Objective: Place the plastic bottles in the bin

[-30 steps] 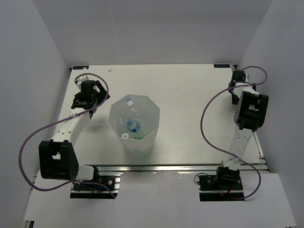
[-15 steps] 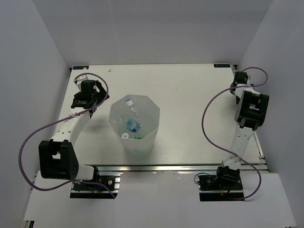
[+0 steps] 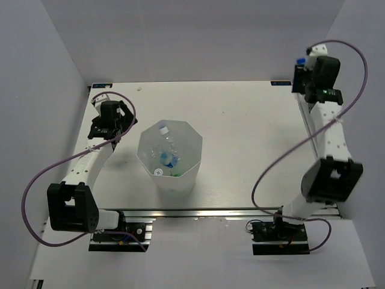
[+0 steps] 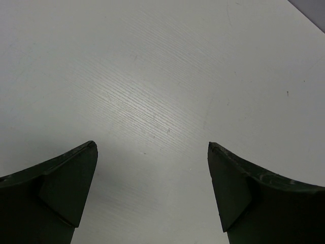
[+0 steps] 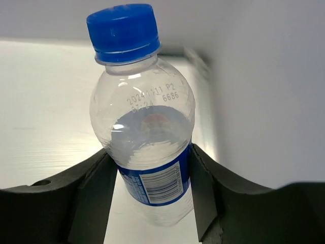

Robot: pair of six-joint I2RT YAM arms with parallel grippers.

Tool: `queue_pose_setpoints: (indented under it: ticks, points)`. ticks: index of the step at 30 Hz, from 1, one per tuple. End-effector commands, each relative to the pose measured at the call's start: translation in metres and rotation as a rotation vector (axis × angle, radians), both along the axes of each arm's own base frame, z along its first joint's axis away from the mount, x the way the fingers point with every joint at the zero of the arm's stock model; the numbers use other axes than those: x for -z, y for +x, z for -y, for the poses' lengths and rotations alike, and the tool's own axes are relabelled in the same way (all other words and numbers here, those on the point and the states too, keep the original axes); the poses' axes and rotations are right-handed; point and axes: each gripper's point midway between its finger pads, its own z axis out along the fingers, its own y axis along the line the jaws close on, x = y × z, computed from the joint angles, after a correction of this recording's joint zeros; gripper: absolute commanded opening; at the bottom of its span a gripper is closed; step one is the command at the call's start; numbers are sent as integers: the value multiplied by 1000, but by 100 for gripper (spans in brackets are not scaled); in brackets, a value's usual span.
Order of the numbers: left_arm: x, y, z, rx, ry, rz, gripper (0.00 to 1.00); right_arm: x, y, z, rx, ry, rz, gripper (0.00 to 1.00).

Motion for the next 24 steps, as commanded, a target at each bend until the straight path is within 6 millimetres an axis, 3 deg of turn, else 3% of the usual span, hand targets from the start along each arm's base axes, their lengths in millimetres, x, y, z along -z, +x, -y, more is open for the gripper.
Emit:
queue_pose_setpoints:
  ticks: [1,2,3,5,6,7,8,10,12,14,15,16,18,24]
  points:
    - [-23,0,2,-2,-21,67,98,-94,-51,-182,-654,211,209,0]
    - [-23,0,2,-4,-23,68,98,-106,-70,-215,-782,229,229,0]
    - [-22,0,2,-2,-26,66,98,-120,-111,-275,-1016,265,249,0]
    - [-22,-1,3,-1,-30,68,98,-130,-154,-324,-1221,294,254,0]
    - [-22,-2,3,-1,-30,68,98,-137,-188,-363,-1375,301,258,0]
    - [-21,-2,3,-2,-29,66,98,-135,-205,-378,-1435,304,236,0]
    - [-20,-3,2,-4,-29,62,98,-130,-230,-405,-1534,309,203,1]
    - [-20,-4,3,0,-29,62,98,-136,-251,-424,-1625,280,204,6]
    - [-22,-6,2,-3,-25,65,98,-124,-276,-442,-1710,277,131,13]
    - [-22,-8,1,-5,-20,66,98,-118,-291,-450,-1764,258,94,40]
    - [-24,-8,0,-7,-18,72,98,-116,-296,-450,-1779,257,80,60]
    - [-24,-8,0,-6,-17,72,98,-115,-298,-451,-1786,253,73,89]
    - [-25,-8,0,-6,-17,73,98,-118,-300,-450,-1779,262,67,89]
    - [-26,-5,2,-1,-24,76,98,-133,-279,-443,-1638,223,138,89]
